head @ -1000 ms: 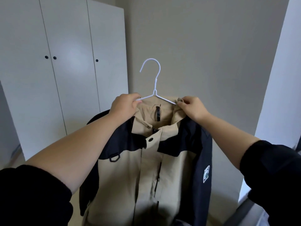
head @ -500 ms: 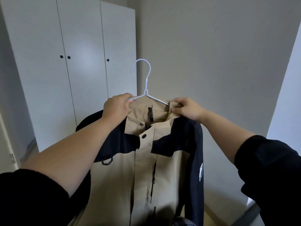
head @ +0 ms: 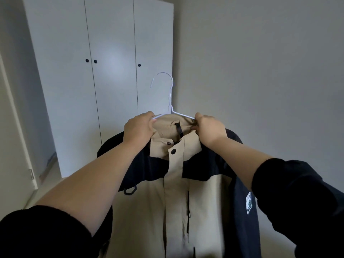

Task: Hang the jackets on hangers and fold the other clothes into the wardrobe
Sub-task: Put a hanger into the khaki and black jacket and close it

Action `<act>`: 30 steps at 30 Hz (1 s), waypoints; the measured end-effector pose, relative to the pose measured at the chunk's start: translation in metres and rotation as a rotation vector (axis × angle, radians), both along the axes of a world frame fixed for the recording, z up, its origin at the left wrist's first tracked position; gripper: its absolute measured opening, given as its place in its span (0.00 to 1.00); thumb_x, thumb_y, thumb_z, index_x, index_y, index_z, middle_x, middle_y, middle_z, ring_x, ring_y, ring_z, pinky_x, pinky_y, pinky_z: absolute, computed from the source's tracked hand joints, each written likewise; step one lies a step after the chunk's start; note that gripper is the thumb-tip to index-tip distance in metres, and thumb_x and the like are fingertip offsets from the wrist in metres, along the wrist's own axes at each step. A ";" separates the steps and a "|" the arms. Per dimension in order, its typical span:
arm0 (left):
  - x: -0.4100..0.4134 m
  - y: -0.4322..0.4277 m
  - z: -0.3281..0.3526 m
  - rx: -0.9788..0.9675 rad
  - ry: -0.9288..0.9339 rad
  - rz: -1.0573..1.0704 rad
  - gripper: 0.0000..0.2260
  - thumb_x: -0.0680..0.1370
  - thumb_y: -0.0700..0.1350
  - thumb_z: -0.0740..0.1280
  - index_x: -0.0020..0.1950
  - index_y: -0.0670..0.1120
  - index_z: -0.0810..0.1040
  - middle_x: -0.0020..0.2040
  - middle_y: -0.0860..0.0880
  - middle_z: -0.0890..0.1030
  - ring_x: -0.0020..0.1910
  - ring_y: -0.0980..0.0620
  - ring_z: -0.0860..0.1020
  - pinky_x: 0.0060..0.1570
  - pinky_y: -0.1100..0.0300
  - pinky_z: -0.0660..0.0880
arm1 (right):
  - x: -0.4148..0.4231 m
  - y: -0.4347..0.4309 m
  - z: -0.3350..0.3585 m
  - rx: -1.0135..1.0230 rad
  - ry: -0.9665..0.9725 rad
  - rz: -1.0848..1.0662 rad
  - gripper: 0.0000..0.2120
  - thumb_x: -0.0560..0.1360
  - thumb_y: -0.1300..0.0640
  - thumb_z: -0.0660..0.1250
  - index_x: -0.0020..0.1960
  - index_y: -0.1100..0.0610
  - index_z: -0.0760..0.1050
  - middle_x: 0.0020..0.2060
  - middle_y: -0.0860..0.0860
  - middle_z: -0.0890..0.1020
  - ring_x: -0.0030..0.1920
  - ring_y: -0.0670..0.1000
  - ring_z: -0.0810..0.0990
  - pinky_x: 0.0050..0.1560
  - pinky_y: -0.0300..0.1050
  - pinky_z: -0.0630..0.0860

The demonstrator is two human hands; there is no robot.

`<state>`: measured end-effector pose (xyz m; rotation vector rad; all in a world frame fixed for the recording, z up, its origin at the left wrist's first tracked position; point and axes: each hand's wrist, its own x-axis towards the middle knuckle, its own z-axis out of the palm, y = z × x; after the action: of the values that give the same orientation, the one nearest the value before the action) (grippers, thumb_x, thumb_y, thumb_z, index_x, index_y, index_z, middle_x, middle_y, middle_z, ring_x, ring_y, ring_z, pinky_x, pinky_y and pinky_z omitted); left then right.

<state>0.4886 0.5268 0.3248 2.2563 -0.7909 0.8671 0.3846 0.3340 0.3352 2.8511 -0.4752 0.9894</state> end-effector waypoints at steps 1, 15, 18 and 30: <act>0.016 0.002 -0.002 0.007 0.000 0.016 0.08 0.81 0.45 0.58 0.52 0.44 0.76 0.43 0.43 0.79 0.41 0.41 0.73 0.37 0.55 0.66 | 0.017 0.001 0.000 -0.018 -0.020 0.010 0.05 0.78 0.57 0.61 0.52 0.57 0.68 0.48 0.56 0.78 0.49 0.59 0.76 0.39 0.46 0.63; 0.326 -0.049 -0.065 0.153 0.001 0.149 0.08 0.82 0.47 0.57 0.51 0.44 0.73 0.37 0.49 0.72 0.39 0.42 0.72 0.39 0.53 0.68 | 0.348 -0.066 -0.066 0.111 -0.142 0.138 0.09 0.78 0.56 0.62 0.44 0.57 0.62 0.38 0.52 0.70 0.39 0.56 0.68 0.37 0.47 0.61; 0.370 -0.058 -0.067 0.196 0.039 0.172 0.08 0.82 0.47 0.57 0.50 0.44 0.72 0.37 0.49 0.71 0.38 0.43 0.72 0.38 0.54 0.67 | 0.399 -0.078 -0.067 0.173 -0.102 0.154 0.09 0.78 0.56 0.62 0.43 0.57 0.63 0.38 0.52 0.70 0.40 0.55 0.69 0.37 0.46 0.62; 0.465 -0.031 0.113 0.134 0.154 0.077 0.19 0.78 0.53 0.48 0.47 0.42 0.74 0.36 0.50 0.71 0.34 0.47 0.70 0.35 0.56 0.64 | 0.497 -0.055 0.131 0.431 0.082 0.205 0.12 0.76 0.60 0.62 0.38 0.53 0.61 0.31 0.48 0.68 0.32 0.49 0.67 0.29 0.40 0.56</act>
<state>0.9536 0.4960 0.4378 2.4511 -0.7147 0.6830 0.8814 0.2791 0.4667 3.3687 -0.4402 0.8838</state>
